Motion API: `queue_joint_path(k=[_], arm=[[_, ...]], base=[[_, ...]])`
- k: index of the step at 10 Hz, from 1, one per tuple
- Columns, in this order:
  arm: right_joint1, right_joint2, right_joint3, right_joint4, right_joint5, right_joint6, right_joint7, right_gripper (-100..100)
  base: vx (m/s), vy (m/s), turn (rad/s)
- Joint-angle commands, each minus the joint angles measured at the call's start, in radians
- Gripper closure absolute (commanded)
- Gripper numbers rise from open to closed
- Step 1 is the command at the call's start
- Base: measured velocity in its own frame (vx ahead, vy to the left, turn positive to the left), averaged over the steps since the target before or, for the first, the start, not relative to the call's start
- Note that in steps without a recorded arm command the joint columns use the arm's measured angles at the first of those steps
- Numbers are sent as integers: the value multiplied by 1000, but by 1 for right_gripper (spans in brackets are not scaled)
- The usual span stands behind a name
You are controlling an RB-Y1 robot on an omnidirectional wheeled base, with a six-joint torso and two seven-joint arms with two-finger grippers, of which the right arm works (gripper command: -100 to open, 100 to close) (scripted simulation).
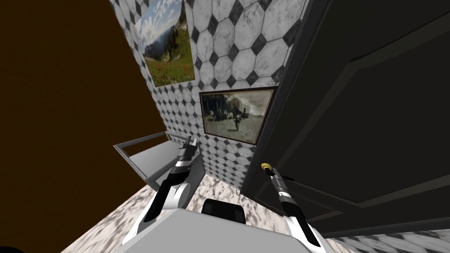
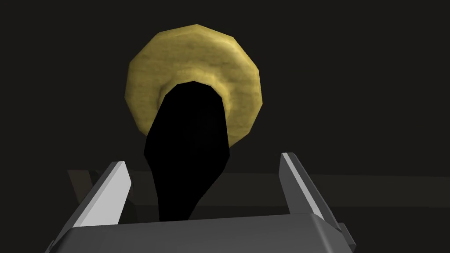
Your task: Pull the door open
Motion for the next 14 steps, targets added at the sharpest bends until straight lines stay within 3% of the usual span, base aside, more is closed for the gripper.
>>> queue_joint_path(k=[1, 6, 14], arm=[[0, 1, 1, 0, 1, 0, 1, 100], [0, 1, 1, 0, 1, 0, 1, 100], [90, -78, 66, -12, 20, -99, -96, 100]], base=[[-17, 3, -6], [-16, 2, -1], [-204, -53, 149]])
